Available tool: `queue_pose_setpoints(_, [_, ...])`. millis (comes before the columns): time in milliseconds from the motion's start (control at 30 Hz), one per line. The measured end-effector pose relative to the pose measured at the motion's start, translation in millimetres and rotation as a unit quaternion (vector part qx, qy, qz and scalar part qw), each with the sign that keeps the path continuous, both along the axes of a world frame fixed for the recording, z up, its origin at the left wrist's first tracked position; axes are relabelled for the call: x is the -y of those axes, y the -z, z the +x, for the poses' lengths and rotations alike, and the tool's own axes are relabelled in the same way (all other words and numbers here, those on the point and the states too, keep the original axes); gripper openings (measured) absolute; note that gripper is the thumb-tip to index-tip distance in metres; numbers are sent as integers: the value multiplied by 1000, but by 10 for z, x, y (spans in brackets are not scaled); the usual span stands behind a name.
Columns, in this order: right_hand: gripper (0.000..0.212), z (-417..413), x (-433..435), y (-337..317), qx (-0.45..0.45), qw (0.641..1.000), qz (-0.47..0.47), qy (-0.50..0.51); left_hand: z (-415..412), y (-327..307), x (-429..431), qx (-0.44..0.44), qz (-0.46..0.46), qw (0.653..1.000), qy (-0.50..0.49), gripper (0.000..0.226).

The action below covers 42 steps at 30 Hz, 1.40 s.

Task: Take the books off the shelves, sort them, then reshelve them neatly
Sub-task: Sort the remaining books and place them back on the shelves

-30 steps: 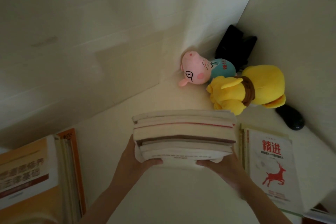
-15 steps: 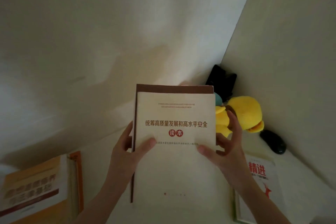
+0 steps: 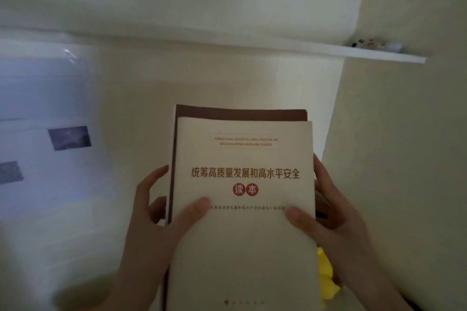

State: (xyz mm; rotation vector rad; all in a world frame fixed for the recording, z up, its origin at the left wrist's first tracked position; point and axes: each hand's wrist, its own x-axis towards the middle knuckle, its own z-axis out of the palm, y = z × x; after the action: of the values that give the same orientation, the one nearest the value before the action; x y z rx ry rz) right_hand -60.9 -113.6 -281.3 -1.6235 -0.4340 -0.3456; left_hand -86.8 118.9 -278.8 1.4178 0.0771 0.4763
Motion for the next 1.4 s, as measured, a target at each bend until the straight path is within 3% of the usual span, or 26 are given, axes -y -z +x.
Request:
queue_pose_setpoints(200, [77, -119, -222, -565, 80, 996, 10, -42, -343, -606, -223, 65, 23, 997, -33, 65])
queue_pose_setpoints(367, [75, -298, -297, -899, 147, 987, 5, -71, -660, -819, -349, 74, 36, 996, -34, 83])
queue_pose_setpoints(467, [85, -411, -330, -1013, 182, 978, -16, -99, -846, -924, -444, 105, 72, 991, -48, 111])
queue_pose_setpoints(633, [94, -519, -458, -1307, 236, 964, -4, -124, -1105, -1196, -543, 182, 90, 977, -66, 108])
queue_pose_setpoints(767, [90, -470, -599, -1639, 263, 953, 8, -151, -1187, -1512, -614, 215, 91, 967, -101, 86])
queue_pose_setpoints(1133, [77, -322, -1343, -2517, 330, 919, 32, -215, -1381, -2259, -1142, 286, 125, 929, -198, 93])
queue_pose_setpoints(1400, [84, -307, -2229, -3244, 342, 886, 42, -310, -1726, -2848, -1796, 313, 169, 887, -293, 92])
